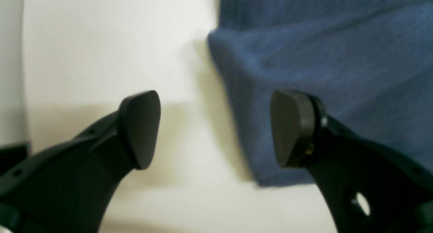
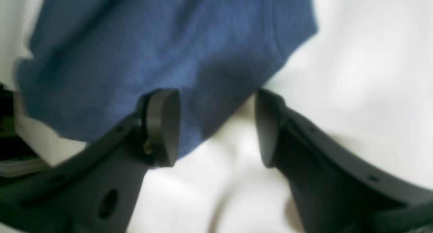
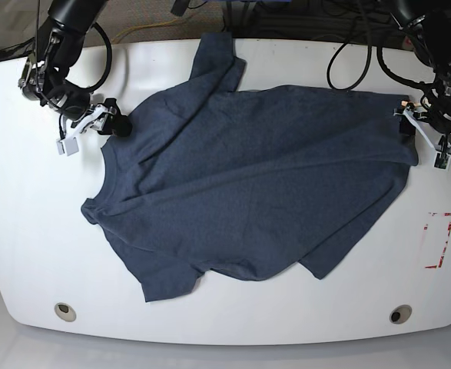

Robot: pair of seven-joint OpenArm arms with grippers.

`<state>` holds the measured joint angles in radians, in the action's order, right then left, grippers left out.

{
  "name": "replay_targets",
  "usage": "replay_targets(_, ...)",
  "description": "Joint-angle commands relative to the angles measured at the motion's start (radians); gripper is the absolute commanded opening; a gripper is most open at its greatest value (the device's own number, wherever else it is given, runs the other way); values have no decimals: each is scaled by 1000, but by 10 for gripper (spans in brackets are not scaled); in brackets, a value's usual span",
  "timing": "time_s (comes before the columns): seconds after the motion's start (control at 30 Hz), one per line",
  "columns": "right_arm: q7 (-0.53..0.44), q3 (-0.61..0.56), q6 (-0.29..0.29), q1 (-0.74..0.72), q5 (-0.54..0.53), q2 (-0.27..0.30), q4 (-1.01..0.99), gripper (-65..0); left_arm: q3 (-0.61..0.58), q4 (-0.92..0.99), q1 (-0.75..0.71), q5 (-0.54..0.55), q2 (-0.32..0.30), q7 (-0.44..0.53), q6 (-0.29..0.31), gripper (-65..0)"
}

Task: Fold the T-shirt properly
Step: 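Regrasp the shoulder edges with both grippers and smooth the shirt flat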

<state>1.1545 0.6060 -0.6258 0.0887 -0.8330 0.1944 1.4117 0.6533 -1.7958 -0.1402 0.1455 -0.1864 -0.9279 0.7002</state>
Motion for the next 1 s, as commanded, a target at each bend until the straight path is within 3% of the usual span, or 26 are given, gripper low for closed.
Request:
replay_targets(0.0, -1, -2, 2, -34, 77, -26, 15, -308, 15, -14, -12, 45, -35, 16, -2, -181)
replay_targets(0.17, -1, -2, -4, -54, 168, -74, 21, -309, 96, 3, -32, 148, -48, -38, -2, -179)
replay_targets(0.3, -1, -2, -4, -68, 175, -80, 16, -309, 193, 58, -28, 240, -48, -147, -2, -179)
replay_targets(0.4, -1, -4, -1, -68, 174, -83, 16, -309, 230, 90, -34, 276, -51, -158, -2, -178)
replay_targets(0.63, 6, 9, 4, -73, 263, -80, 24, -303, 231, 101, -35, 279, -65, -170, -2, -178)
replay_targets(0.97, 6, 119, 4, -2, 268, -57, 22, -303, 233, 96, -35, 277, -65, -185, -2, -178)
